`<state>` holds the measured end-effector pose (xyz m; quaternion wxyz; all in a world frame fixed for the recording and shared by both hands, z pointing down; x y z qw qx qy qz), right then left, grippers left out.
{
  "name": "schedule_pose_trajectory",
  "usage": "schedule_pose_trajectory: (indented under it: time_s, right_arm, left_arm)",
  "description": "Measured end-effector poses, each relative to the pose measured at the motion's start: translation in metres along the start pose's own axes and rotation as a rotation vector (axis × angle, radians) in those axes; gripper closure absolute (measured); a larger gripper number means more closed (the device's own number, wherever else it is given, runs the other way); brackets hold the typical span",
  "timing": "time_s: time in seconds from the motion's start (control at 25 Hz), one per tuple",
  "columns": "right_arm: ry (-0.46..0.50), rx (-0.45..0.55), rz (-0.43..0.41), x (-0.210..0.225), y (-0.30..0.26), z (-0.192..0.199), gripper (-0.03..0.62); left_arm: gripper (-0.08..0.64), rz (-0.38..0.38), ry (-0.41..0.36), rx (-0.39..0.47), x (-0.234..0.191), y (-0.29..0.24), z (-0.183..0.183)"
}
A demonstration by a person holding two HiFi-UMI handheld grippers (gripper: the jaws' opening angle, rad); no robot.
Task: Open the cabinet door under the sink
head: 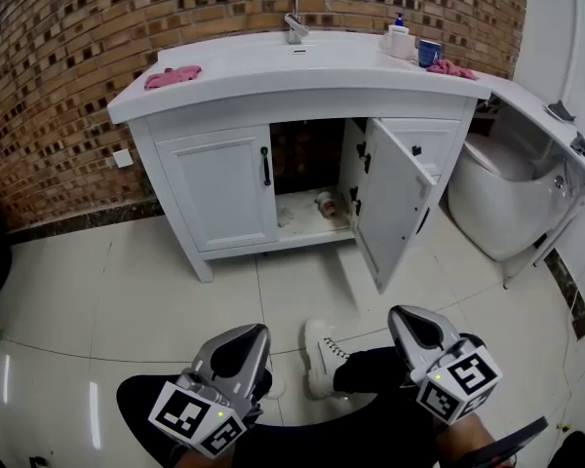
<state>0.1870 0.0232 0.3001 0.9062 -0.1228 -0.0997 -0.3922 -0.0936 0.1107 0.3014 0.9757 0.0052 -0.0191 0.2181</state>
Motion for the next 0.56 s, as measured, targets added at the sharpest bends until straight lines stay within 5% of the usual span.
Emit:
schedule_pose_trajectory:
  time_s: [0.56]
  right_arm:
    - [-0.007,0.001,-0.005,0.0002,-0.0012,0.0012,0.584]
  left_arm:
    - [0.555,-0.002,-0.004,-0.023,0.0026,-0.0021,0.0023]
Point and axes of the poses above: the fingertips, and each gripper's own axes: y backward along the fingers, x to its right, z out of its underside, the point moved 9 cm from there along y, backward along the fingers, and after that the axes turned 12 degrees about -y, right-handed, at the moved point
